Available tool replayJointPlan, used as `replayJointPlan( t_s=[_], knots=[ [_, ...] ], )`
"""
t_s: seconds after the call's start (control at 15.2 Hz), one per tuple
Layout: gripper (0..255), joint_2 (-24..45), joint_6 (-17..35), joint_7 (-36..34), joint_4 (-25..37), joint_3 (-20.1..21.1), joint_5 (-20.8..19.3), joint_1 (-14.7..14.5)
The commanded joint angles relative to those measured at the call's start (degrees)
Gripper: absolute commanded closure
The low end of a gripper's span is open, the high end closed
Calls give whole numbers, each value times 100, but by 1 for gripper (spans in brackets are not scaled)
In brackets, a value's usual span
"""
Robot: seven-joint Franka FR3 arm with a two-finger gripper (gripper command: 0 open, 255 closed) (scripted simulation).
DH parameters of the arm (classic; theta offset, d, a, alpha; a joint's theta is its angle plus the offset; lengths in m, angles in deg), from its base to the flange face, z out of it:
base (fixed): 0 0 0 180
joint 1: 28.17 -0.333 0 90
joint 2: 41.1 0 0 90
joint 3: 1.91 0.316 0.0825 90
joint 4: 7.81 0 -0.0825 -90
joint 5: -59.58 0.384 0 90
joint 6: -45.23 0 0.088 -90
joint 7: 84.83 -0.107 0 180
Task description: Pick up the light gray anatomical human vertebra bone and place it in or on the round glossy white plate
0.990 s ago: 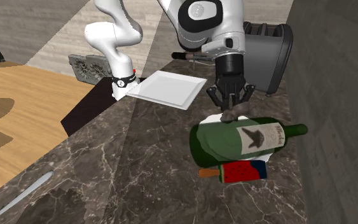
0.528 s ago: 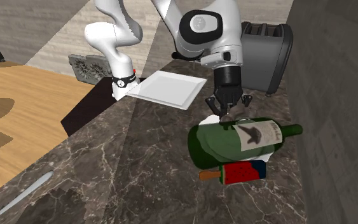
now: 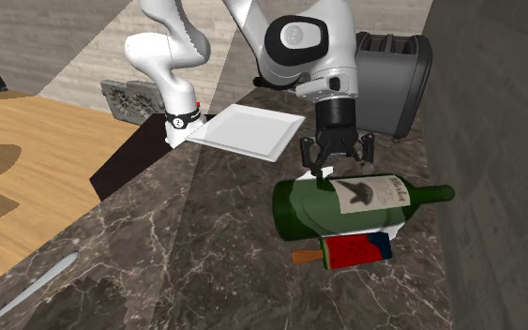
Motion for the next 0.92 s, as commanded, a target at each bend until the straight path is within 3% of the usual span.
replayJointPlan(
  t_s=[0.0,0.2,0.46,0.86],
  knots=[
    [0,0,0,0,1,0,0,0],
    [0,0,0,0,1,0,0,0],
    [0,-794,-141,531,-394,296,866,87],
    [0,-794,-141,531,-394,290,866,82]
  ],
)
